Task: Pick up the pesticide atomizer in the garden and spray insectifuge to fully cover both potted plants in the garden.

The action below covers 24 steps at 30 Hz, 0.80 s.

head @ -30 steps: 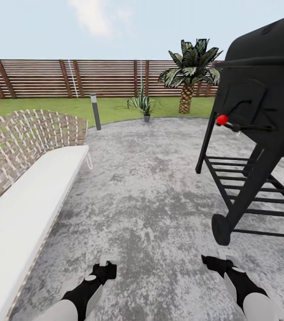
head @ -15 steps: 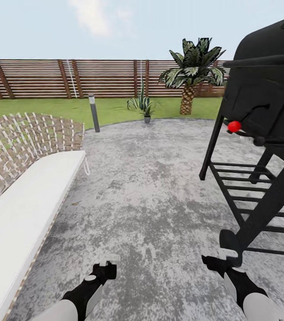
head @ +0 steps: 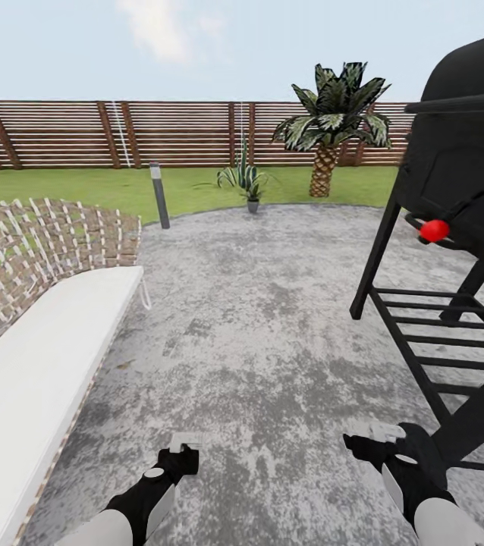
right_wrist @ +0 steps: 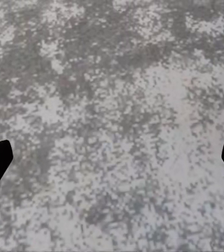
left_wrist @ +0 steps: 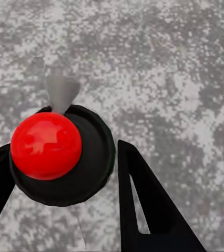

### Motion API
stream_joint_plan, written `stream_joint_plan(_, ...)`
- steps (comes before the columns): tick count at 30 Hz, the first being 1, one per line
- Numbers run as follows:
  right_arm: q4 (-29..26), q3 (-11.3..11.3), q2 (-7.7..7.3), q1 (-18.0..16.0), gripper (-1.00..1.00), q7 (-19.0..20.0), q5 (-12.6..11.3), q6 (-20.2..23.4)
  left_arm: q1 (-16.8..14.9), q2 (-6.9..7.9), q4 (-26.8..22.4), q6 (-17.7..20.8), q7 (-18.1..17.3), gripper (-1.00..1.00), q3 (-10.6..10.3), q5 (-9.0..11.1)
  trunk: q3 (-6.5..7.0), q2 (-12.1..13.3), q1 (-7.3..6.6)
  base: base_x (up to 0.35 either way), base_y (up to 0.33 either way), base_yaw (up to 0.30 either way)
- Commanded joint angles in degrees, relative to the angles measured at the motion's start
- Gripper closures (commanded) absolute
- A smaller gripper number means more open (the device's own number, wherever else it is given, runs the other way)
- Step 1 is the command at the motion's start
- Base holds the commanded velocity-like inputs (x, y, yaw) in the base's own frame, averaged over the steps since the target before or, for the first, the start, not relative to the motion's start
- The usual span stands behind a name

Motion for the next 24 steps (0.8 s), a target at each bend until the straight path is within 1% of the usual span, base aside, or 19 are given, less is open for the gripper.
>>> stream_joint_plan(1,-0.09,-0.49,0.03,-0.05,-1.0,0.39,0.46,0.13,-0.03,-0.02,0.04,-0.2,0.09,1.0,0.19,-0.4,-0.05,-0.02,0.02,0.339,0.069,0.0)
stream_joint_plan(24,-0.09,-0.49,0.03,-0.03,-1.0,0.42,0.46,0.13,-0.03,-0.02,0.09,-0.2,0.09,1.0,0.19,-0.4,-0.05,-0.02,0.02,0.339,0.004,0.0)
